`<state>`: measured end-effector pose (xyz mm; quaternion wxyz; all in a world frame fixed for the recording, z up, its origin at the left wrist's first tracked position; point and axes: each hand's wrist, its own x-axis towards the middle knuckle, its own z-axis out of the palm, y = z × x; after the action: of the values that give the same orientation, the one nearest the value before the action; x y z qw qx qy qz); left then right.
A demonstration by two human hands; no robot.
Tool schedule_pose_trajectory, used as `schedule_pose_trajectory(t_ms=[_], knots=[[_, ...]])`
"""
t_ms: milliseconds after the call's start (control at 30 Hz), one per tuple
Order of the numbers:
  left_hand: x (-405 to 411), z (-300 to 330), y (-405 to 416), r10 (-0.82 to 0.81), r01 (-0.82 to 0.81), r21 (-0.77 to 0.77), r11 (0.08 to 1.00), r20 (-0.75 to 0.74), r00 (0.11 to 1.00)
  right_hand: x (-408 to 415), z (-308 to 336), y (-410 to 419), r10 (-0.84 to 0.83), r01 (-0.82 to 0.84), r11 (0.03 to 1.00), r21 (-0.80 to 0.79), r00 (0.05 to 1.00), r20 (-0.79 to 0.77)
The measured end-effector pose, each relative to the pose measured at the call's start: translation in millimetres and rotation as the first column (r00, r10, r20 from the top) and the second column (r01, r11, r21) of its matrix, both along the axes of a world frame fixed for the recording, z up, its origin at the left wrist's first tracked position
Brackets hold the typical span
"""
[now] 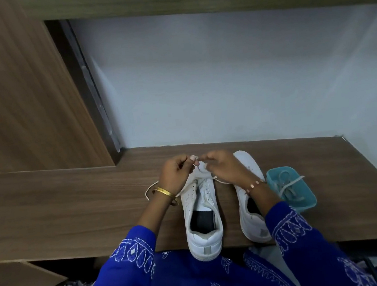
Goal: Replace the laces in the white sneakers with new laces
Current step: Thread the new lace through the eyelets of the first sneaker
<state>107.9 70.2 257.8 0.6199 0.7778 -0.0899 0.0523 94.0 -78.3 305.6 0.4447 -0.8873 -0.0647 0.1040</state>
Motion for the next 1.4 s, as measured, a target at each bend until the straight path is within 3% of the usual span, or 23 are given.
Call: schedule_pose_trajectory(t_ms=[200,367,500,633,767,867,1033,1200,1400], knots=[[-5,-2,5,0.029,-0.048,0.173,0.984,0.111,0.993,-1,-13,10,-0.118,0.111,0.963,0.247,0.993,0.014],[-3,-10,7,0.058,-0.058,0.065,0.996,0.007,0.998,1,-12,11,-0.101,0.114,0.944,0.311,0.993,-0.056],[-8,-17,6,0.072,-0.069,0.071,0.995,-0.046,0.996,1,-17,10,-0.123,0.155,0.946,0.284,0.984,-0.126],[-12,-27,5,0.099,-0.094,0.048,0.994,-0.111,0.989,-3,-21,7,-0.044,0.212,0.862,0.46,0.936,-0.35],[-17,-27,-2,0.117,-0.114,0.032,0.993,-0.123,0.985,-5,-26,9,-0.067,0.208,0.898,0.387,0.935,-0.347],[-19,-29,-5,0.177,-0.175,0.026,0.984,-0.161,0.971,-3,-31,6,-0.118,0.195,0.951,0.238,0.945,-0.304],[-28,-54,-5,0.233,-0.166,0.319,0.933,-0.182,0.955,-5,-38,-6,-0.162,0.175,0.984,0.031,0.956,-0.243],[-34,-55,-12,0.211,-0.123,0.432,0.893,-0.161,0.964,-7,-42,-8,-0.176,0.216,0.971,0.098,0.934,-0.311],[-29,-54,-13,0.187,-0.03,0.561,0.827,-0.224,0.956,10,-61,5,-0.244,0.266,0.961,0.079,0.945,-0.22]])
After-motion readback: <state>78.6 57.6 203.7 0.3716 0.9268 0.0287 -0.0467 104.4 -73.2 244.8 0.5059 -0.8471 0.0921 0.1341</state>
